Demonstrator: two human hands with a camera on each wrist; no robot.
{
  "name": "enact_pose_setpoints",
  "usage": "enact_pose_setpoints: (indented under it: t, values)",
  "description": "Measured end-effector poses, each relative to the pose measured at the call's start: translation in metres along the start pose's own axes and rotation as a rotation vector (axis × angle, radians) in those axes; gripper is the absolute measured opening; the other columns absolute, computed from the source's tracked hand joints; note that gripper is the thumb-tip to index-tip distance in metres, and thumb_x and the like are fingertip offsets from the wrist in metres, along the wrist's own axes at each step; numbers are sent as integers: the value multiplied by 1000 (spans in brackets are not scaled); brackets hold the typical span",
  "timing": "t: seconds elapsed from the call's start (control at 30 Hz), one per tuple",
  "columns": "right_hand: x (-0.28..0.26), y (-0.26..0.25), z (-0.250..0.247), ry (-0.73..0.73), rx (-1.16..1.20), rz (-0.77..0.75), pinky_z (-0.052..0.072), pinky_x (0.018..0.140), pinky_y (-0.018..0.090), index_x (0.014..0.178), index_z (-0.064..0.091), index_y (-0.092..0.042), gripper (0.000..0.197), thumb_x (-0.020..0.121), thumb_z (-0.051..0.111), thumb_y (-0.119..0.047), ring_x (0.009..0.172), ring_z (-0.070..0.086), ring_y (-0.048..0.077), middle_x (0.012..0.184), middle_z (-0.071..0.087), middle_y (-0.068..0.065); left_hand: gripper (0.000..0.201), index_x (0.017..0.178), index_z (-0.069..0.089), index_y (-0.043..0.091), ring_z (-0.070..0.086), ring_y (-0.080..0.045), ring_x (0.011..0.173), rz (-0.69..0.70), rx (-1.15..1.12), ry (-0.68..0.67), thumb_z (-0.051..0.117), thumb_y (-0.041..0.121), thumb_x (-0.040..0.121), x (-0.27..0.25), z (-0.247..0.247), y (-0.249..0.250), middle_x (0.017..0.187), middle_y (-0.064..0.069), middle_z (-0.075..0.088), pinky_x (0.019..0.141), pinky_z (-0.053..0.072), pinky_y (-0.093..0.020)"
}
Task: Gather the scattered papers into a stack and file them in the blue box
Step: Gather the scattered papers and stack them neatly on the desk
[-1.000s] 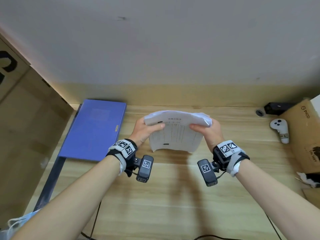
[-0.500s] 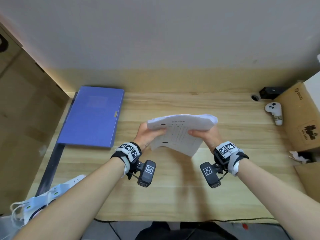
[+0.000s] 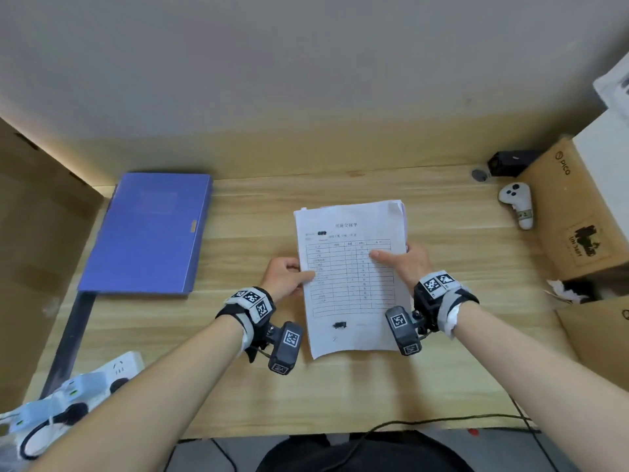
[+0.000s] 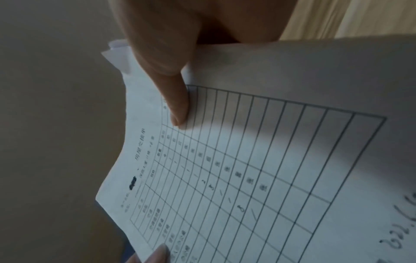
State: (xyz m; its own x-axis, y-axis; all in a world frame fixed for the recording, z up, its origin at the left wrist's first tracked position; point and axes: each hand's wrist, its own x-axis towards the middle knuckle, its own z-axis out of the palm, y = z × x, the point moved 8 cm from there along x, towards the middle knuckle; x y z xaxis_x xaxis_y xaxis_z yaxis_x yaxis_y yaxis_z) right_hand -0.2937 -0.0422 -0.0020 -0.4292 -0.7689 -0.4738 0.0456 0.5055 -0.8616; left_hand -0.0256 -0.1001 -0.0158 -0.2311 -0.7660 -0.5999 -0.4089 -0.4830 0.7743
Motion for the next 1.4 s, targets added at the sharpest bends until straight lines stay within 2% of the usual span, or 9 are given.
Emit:
enact_pose_setpoints:
  t: [0.13, 0.27, 0.33, 0.57, 0.73, 1.07, 1.17, 1.27, 1.4]
  values:
    - [30, 23, -29, 4, -143, -2, 53, 61, 19, 107, 70, 0, 35, 75, 80, -10, 79, 69, 17, 100, 73, 9, 19, 99, 69, -1, 71, -15, 71, -72, 32, 58, 74, 9, 84, 23, 28, -6, 91, -9, 75, 53, 56, -20]
    - [63, 44, -57, 19, -257, 36, 59, 79, 39, 101, 72, -4, 27, 76, 79, -9, 88, 70, 26, 102, 74, 12, 11, 77, 65, 6, 67, -14, 63, -128, 77, 61, 74, 7, 83, 44, 61, -7, 78, -7, 71, 48, 55, -20]
    - [79, 53, -68, 18, -321, 50, 59, 79, 39, 96, 73, -8, 21, 76, 78, -11, 86, 69, 26, 99, 75, 12, 19, 70, 60, 10, 68, -17, 63, -150, 74, 66, 73, 5, 83, 56, 76, -9, 79, -10, 71, 49, 57, -22]
    - [113, 69, -90, 4, -474, 55, 58, 77, 37, 99, 72, -13, 21, 78, 75, -14, 82, 68, 23, 91, 73, 1, 22, 68, 59, 11, 73, -25, 75, -232, 58, 62, 72, 5, 84, 82, 116, -17, 91, -16, 74, 51, 59, -25]
    - [122, 71, -99, 44, -575, 70, 56, 71, 37, 95, 69, -14, 20, 76, 71, -19, 80, 69, 26, 87, 74, 4, 9, 89, 68, -2, 71, -23, 69, -254, 50, 77, 71, 4, 84, 89, 127, -18, 92, -17, 74, 46, 55, -22]
    - [116, 65, -104, 115, -638, 116, 49, 65, 31, 95, 55, -21, 24, 73, 67, -21, 78, 62, 25, 90, 66, 2, 10, 77, 65, 9, 63, -22, 58, -237, 27, 101, 74, 5, 79, 95, 116, -26, 70, -13, 71, 48, 47, -29]
    - [111, 55, -101, 186, -643, 92, 56, 77, 39, 99, 55, -19, 40, 63, 71, -20, 94, 63, 27, 103, 64, 4, 12, 84, 68, 6, 56, -22, 53, -221, 42, 95, 74, 6, 74, 95, 103, -26, 62, -11, 68, 50, 45, -30]
    - [100, 43, -90, 273, -675, 76, 40, 105, 41, 134, 43, -8, 72, 69, 73, -12, 131, 39, 32, 137, 44, 12, 16, 85, 65, 14, 51, -22, 48, -215, 55, 97, 70, 8, 71, 96, 81, -22, 59, -9, 65, 46, 41, -28]
    - [86, 21, -43, 272, -628, 14, 31, 111, 38, 141, 37, -7, 73, 76, 70, -10, 137, 30, 31, 145, 37, 13, 18, 83, 66, 19, 56, -24, 51, -151, 75, 143, 69, 14, 65, 101, 35, -16, 63, -10, 69, 52, 46, -32]
